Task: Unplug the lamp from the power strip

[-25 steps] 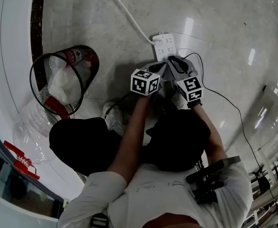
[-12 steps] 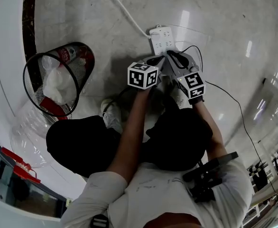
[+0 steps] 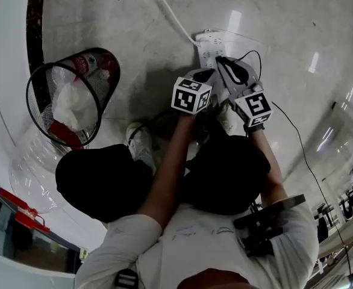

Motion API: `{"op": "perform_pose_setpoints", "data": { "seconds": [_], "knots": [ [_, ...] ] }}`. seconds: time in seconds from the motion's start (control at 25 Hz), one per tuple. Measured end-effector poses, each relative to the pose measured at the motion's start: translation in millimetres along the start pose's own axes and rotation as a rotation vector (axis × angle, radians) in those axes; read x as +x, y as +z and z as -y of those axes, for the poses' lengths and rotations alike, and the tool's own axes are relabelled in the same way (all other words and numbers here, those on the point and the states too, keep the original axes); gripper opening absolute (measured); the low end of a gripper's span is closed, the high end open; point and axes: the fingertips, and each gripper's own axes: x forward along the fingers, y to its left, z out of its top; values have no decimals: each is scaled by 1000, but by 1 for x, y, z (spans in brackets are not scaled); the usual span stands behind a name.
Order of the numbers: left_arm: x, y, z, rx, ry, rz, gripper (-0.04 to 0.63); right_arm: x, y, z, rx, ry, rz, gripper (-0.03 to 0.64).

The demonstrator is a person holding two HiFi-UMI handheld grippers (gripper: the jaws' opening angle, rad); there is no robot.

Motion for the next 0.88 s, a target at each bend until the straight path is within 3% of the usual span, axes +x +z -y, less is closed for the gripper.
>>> {"op": "perform_pose_setpoints", "data": {
  "seconds": [0.16, 0.28, 0.4, 0.56, 0.68, 0.88],
  "knots": [
    [1, -2, 2, -11, 1, 7, -1, -10, 21, 36, 133, -32, 115, 57],
    [1, -1, 2, -17, -15, 5, -2, -19, 12, 69, 218, -117, 118, 58],
    [1, -2, 1, -3, -7, 5, 0, -25, -13, 102, 342, -215, 85, 60],
    [3, -4, 4, 41, -1, -11, 0, -26, -34, 120, 408, -232, 28, 65],
    [4, 1, 3, 56, 0, -3, 0, -31, -33, 128, 416, -274, -6, 184],
    [-37, 24, 5, 57, -6, 36, 0, -58, -37, 110, 451, -329, -178, 202]
  ]
}}
